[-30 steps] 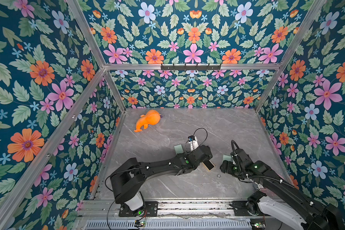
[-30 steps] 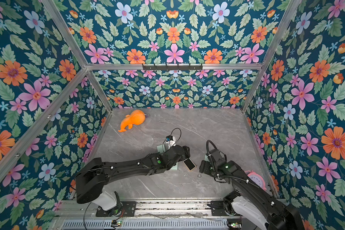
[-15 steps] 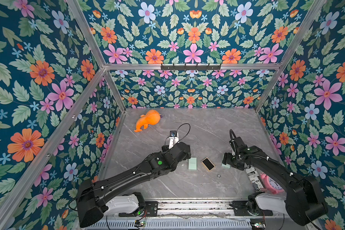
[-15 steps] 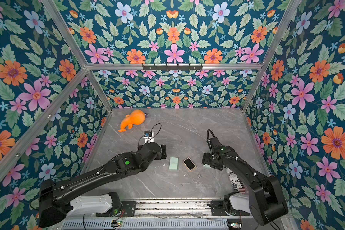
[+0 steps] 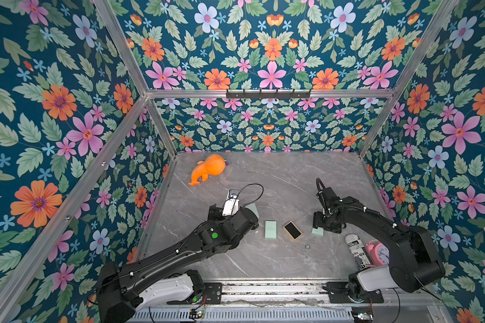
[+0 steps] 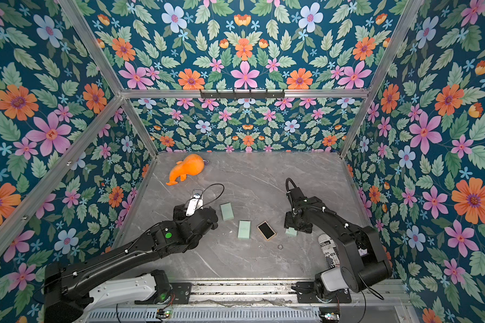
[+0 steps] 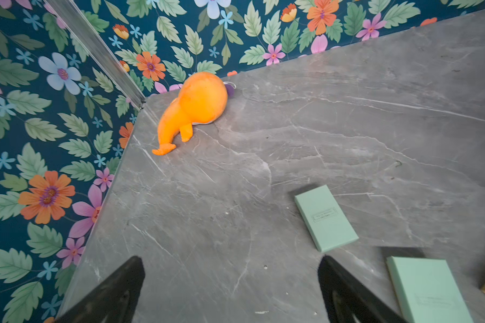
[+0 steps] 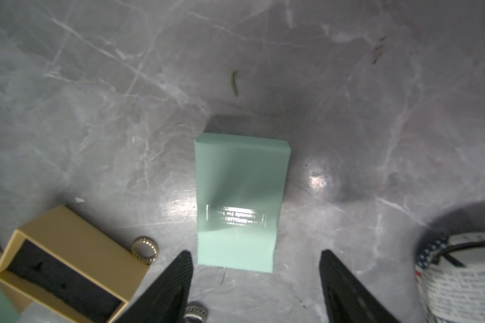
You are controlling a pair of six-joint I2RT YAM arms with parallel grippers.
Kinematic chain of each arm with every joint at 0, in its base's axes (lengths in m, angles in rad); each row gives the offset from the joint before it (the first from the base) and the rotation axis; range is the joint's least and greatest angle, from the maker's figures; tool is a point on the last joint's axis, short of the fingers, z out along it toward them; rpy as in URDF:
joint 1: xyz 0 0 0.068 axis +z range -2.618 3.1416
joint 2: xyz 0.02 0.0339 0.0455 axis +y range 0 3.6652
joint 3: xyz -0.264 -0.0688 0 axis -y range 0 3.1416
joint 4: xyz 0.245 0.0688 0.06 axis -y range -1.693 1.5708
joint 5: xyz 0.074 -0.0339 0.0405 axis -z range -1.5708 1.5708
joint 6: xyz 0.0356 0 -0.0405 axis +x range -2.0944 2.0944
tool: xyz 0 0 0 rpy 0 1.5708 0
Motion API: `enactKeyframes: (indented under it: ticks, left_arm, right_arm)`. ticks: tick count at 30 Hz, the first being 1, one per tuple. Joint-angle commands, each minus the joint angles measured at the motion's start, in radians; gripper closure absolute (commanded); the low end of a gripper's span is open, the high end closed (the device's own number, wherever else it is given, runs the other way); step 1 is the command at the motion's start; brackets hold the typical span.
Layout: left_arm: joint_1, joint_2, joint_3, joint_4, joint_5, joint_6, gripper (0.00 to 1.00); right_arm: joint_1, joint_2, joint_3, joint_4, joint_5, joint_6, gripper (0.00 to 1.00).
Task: Take the rings out of the lift-off lid box
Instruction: Pick up the lid from the center of the board.
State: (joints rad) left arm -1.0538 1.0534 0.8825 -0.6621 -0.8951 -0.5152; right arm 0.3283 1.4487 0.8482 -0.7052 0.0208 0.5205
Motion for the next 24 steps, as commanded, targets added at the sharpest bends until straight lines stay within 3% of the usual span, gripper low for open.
enactKeyframes:
  ticks: [1,10,24]
  left_arm:
    - [0.001,-0.006,0.003,-0.006,-0.060,0.061,0.01]
    - [0.001,-0.031,-0.041,0.000,-0.138,0.126,0.00]
    - [0.001,-0.087,-0.057,0.009,-0.162,0.098,0.00]
  right_arm:
    - [0.001,0.018,0.007,-0.001,-0.003,-0.016,0.27]
    - [0.013,0.057,0.023,0.023,0.005,-0.023,0.29]
    - [0.022,0.125,0.046,0.021,0.049,-0.020,0.44]
